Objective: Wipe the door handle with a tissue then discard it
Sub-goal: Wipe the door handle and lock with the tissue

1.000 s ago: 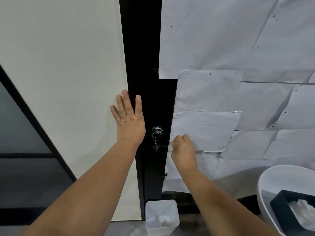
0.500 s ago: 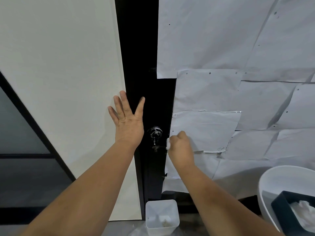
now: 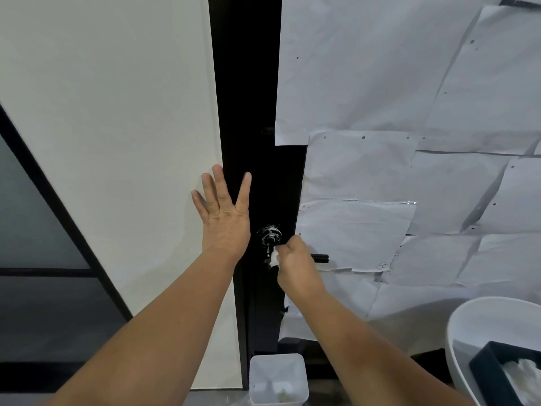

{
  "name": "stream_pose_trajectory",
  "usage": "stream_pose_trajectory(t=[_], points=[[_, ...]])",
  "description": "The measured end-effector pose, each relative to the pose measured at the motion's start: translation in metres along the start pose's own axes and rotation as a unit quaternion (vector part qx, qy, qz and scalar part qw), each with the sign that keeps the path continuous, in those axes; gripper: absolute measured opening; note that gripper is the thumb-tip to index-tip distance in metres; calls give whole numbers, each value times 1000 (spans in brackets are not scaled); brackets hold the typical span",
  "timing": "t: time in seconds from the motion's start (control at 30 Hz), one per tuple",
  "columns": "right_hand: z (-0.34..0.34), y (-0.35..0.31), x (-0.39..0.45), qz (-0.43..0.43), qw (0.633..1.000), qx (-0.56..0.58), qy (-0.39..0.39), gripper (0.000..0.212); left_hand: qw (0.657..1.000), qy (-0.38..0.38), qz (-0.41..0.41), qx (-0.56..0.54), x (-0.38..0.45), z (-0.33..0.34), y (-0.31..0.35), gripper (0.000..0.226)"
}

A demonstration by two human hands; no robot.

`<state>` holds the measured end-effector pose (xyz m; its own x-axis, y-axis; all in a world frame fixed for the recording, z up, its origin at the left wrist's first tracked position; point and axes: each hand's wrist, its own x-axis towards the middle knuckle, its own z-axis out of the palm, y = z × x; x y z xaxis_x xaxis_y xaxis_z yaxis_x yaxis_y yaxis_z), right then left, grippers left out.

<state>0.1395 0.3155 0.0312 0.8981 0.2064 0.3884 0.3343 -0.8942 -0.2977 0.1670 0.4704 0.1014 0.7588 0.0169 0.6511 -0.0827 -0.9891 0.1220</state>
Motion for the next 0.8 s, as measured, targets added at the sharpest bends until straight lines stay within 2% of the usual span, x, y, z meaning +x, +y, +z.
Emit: stream_pose_trajectory(t=[0.1,0.17,0.23,0.33,0.47,0.63,0.8], points=[[-7,15,1,2,999,-34,-9,27,999,43,-2,-18,-4,-3,-1,98],[-19,26,-2,45,999,-3,18,18,996,75,-17,-41,-5,-8,-3,94],[-25,27,-5,64,997,10,37,19,994,81,-49,-53,-2,-12,-1,94],[-16,13,-3,39,999,-5,23,31,993,39,-96,-54,3,-14,3,100],[-12,11,0,-32,999,-37,-15,27,996,-4,-70,-63,4,-8,-2,106],[-22,22,-5,24,999,-40,12,23,995,-9,-63,-81,5,-6,-4,107],[-14,-11,3,-30,999,-37,6,23,995,-18,-63,-77,5,-6,-5,111]])
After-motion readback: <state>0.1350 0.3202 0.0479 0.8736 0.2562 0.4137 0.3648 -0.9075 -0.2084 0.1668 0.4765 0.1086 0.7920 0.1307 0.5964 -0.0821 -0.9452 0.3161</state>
